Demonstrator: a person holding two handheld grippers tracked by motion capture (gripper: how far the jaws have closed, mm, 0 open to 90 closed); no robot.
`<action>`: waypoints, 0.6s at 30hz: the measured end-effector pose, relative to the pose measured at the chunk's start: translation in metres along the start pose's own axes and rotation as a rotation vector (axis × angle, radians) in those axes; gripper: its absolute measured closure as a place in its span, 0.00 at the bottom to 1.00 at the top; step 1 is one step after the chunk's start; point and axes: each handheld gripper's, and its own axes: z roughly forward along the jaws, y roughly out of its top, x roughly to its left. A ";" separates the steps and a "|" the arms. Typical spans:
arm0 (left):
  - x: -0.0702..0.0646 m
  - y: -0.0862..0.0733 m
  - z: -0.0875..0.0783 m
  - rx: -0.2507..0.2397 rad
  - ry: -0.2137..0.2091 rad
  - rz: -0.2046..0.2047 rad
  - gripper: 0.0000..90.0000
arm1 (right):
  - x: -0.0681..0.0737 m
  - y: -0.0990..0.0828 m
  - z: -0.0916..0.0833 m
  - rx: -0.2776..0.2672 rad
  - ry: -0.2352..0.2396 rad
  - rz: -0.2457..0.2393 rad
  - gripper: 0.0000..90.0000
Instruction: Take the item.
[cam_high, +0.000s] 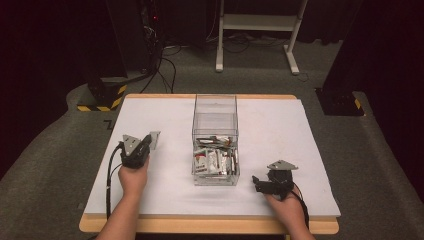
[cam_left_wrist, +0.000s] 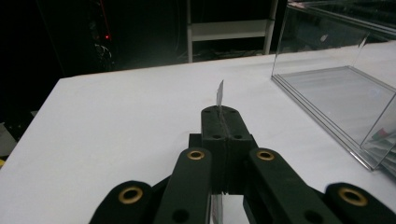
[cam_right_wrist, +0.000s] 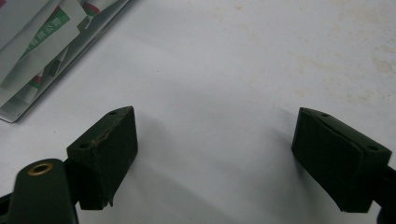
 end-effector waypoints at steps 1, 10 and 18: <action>-0.001 0.000 0.001 0.003 -0.002 0.000 1.00 | 0.000 0.000 0.000 0.000 0.000 0.000 0.16; -0.018 -0.002 0.005 0.004 -0.111 -0.019 0.87 | 0.000 0.000 0.000 0.000 0.000 0.000 0.16; -0.036 0.001 -0.001 -0.003 -0.254 -0.045 0.65 | 0.000 0.000 0.000 0.000 0.000 0.000 0.16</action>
